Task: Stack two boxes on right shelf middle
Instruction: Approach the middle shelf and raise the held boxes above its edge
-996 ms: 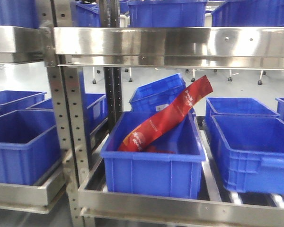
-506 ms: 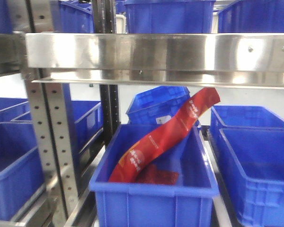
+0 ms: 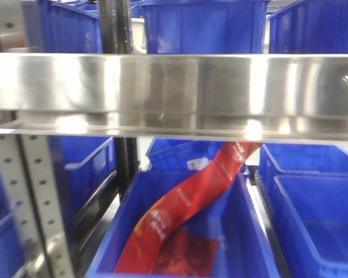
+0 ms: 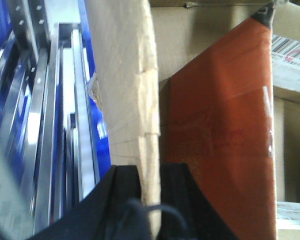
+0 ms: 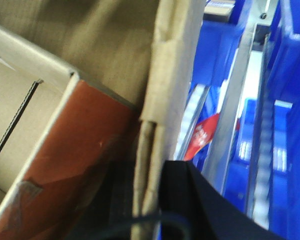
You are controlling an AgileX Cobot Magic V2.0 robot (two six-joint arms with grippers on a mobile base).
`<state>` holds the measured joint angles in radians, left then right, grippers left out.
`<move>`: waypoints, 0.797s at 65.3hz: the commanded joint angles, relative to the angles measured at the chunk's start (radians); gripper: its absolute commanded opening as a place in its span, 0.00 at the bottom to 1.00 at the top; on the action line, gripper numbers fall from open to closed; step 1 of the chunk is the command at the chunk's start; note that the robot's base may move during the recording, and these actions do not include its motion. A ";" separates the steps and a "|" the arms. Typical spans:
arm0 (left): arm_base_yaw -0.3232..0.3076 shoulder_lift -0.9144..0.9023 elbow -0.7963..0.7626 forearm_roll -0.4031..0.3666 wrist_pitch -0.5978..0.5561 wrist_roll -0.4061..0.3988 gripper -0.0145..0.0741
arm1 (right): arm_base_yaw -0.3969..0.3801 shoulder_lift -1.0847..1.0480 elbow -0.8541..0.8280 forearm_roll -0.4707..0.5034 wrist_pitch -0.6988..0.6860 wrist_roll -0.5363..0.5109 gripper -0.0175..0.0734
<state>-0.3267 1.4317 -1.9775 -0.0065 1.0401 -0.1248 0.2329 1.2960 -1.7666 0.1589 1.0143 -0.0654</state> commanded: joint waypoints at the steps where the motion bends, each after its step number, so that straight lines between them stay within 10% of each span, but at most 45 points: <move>1: 0.003 -0.019 -0.013 0.022 -0.072 0.009 0.04 | -0.009 -0.012 -0.011 -0.032 -0.031 -0.012 0.02; 52: 0.003 -0.019 -0.013 0.022 -0.072 0.009 0.04 | -0.009 -0.012 -0.011 -0.032 -0.031 -0.012 0.02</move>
<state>-0.3267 1.4317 -1.9775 -0.0065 1.0401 -0.1248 0.2329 1.2960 -1.7666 0.1589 1.0143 -0.0654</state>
